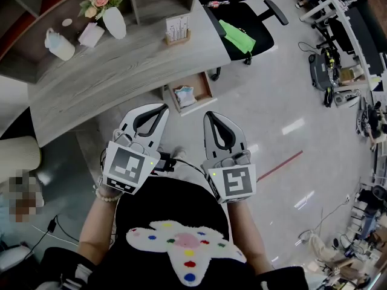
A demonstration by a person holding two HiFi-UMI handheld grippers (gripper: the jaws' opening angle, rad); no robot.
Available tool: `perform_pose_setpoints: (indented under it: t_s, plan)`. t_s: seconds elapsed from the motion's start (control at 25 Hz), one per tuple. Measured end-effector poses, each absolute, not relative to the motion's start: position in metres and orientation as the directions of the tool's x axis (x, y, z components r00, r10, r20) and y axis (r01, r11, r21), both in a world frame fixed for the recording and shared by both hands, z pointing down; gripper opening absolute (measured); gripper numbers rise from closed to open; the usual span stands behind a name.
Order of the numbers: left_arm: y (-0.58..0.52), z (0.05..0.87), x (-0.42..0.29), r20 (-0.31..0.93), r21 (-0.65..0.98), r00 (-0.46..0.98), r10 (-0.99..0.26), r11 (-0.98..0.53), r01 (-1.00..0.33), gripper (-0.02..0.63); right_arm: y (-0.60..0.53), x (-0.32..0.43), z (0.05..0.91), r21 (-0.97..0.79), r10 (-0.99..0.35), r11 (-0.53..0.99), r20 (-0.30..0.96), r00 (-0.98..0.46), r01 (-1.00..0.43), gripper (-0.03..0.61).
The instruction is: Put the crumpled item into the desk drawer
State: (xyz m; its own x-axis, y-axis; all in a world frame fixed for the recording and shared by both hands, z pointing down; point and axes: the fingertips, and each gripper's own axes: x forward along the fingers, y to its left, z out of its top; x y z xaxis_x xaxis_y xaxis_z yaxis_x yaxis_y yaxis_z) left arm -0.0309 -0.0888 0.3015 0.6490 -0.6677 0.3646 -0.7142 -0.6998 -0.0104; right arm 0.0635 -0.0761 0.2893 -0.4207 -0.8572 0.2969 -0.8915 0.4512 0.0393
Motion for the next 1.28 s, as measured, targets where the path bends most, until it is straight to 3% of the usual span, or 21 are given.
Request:
perform_pose_setpoints:
  t_s: [1.28]
  plan:
    - [-0.082, 0.307, -0.030, 0.369, -0.013, 0.654, -0.661, -0.707, -0.707, 0.011, -0.066, 0.061, 0.300, 0.023, -0.854, 0.459, 0.286, -0.434, -0.888, 0.002]
